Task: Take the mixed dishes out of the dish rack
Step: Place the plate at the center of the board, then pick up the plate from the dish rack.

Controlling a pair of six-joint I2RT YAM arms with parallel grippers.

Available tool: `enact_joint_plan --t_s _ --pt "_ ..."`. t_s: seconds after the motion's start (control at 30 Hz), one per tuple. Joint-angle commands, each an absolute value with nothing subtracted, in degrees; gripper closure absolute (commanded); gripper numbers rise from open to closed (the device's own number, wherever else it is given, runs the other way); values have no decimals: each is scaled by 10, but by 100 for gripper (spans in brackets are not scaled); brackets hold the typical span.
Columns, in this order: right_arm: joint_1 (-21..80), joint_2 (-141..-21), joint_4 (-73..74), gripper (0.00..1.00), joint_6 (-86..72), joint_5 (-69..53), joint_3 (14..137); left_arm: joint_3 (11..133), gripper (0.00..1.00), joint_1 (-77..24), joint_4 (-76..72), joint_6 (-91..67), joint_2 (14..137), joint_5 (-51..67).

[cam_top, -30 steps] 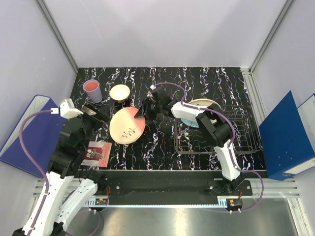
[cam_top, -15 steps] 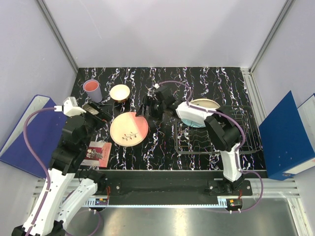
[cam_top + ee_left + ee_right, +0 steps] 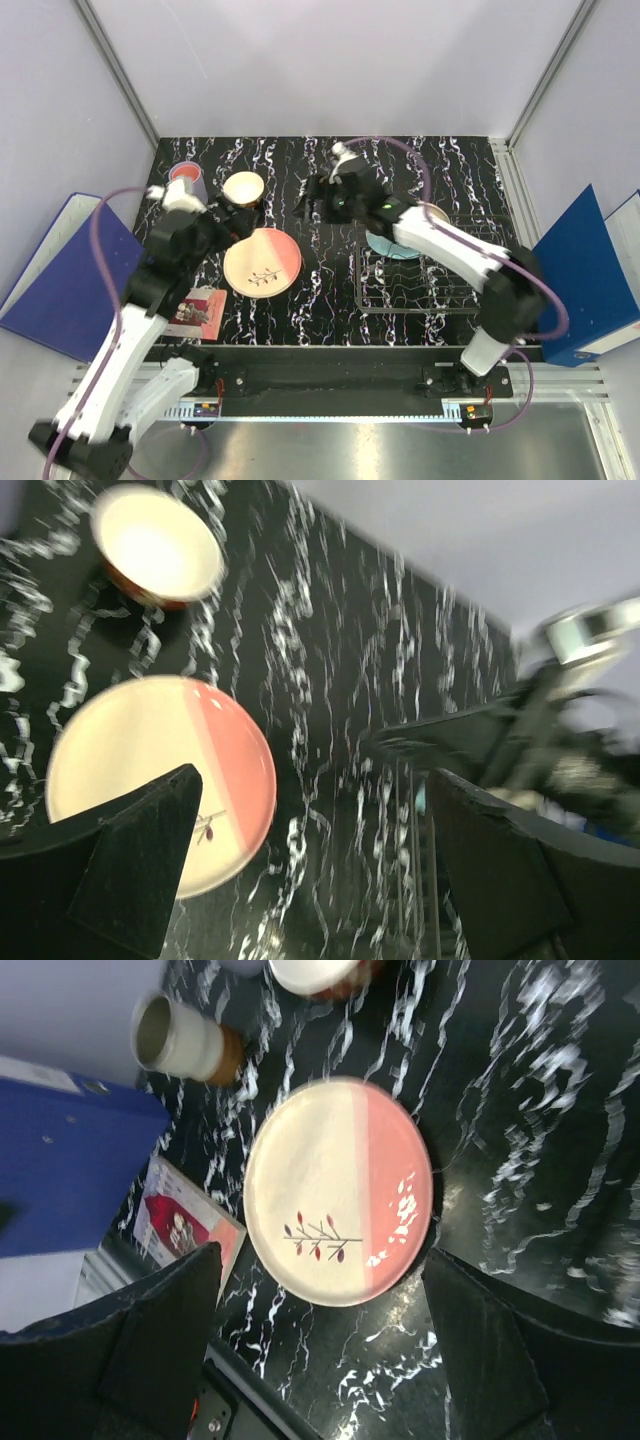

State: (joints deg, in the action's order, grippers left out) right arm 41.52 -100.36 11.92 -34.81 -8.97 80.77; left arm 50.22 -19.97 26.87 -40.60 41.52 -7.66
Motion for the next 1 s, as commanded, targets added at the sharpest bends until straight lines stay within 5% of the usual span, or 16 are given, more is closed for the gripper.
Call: enact_joint_plan --t_s 0.0,0.2,0.43,0.57,0.97 --pt "421 -794 141 11 -250 40 783 573 1 -207 213 -318 566 124" --pt "421 -601 199 11 -201 141 738 743 1 -271 213 -226 769 248" --pt "421 -490 238 11 -197 150 674 797 1 -422 132 215 871 178" --pt "421 -459 258 10 -180 175 657 830 1 -422 120 243 911 269" --pt "421 -387 281 10 -221 170 631 858 1 -420 -66 287 1068 277"
